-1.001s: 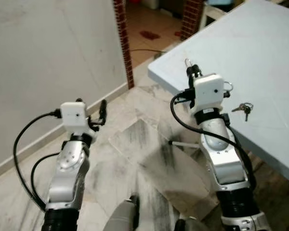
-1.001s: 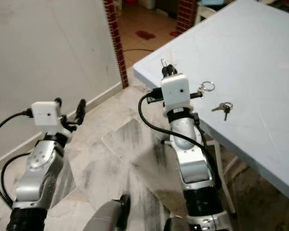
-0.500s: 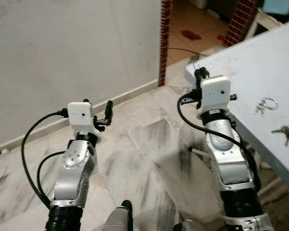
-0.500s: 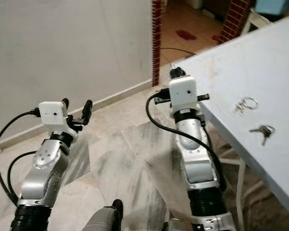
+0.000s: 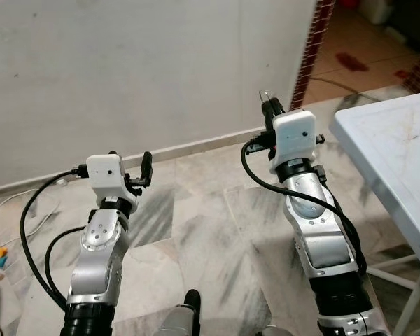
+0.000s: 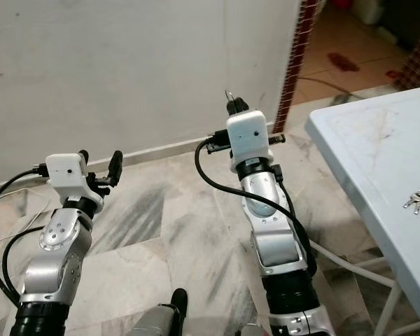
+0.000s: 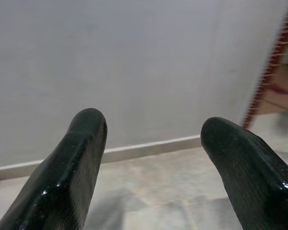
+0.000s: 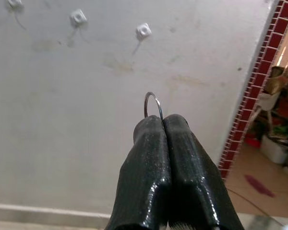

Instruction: Hang keys on a hook

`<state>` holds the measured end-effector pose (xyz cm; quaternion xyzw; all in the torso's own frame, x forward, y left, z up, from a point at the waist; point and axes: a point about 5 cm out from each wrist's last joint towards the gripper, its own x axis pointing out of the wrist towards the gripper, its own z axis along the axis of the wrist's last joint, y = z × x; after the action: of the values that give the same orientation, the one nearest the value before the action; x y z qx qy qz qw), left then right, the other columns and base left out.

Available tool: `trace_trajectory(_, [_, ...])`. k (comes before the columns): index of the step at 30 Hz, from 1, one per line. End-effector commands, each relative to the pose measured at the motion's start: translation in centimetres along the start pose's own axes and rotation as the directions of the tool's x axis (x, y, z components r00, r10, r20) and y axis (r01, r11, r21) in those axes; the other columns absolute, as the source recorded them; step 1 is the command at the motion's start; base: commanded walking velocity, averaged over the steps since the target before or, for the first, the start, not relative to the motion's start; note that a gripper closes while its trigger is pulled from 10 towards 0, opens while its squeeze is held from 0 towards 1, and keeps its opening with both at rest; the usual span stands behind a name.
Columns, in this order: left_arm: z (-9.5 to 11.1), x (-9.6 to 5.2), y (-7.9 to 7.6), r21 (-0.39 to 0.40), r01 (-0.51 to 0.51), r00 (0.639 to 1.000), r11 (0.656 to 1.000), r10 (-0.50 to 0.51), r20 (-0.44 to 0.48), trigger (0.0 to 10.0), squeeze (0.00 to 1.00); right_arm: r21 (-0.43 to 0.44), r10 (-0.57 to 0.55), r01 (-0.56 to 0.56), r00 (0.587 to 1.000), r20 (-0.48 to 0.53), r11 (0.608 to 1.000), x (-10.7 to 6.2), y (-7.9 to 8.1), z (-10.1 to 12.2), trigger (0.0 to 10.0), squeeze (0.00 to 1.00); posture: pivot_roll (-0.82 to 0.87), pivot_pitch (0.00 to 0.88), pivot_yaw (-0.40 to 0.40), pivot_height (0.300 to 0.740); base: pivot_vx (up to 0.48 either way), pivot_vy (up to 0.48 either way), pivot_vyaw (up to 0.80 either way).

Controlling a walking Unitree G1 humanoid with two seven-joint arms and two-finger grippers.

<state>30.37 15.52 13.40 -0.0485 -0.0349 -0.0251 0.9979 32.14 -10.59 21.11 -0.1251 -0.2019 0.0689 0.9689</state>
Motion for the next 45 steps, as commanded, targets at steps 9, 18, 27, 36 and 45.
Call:
trace_trajectory(9, [0.0,0.1,0.5,0.002,0.006,1.000,1.000,-0.006,-0.004,10.0,0.00,0.005,0.007,-0.007,1.000,0.004,1.000,0.1,0.3,0.0,10.0,0.00,0.00,0.156,0.039,0.740,0.000,0.000,0.18])
trace_trajectory(18, [-0.3,0.1,-0.3,-0.023,0.030,1.000,0.999,-0.030,-0.007,10.0,0.00,0.006,0.011,-0.011,1.000,0.000,1.000,0.1,0.4,-0.1,10.0,0.00,0.00,0.147,0.034,0.740,0.000,0.000,0.76])
trace_trajectory(27, [-0.5,0.3,-0.4,-0.052,0.038,0.999,0.998,-0.039,-0.020,10.0,0.00,0.009,-0.002,0.002,1.000,0.000,1.000,-0.1,-0.2,-0.3,10.0,0.00,-0.02,0.146,0.038,0.740,0.000,0.000,0.41])
trace_trajectory(36, [-0.5,0.3,-1.0,-0.077,0.074,0.997,0.994,-0.075,-0.011,10.0,0.00,0.031,0.006,-0.007,1.000,0.021,0.999,-0.1,0.0,0.1,10.0,0.00,-0.02,0.151,0.037,0.740,0.208,0.000,0.00])
trace_trajectory(45, [-0.6,0.3,-1.1,-0.087,0.083,0.996,0.993,-0.085,-0.015,10.0,0.00,0.039,-0.005,0.005,1.000,0.001,0.999,0.0,-0.1,-0.2,10.0,0.00,-0.03,0.148,0.036,0.740,0.364,0.000,-0.51])
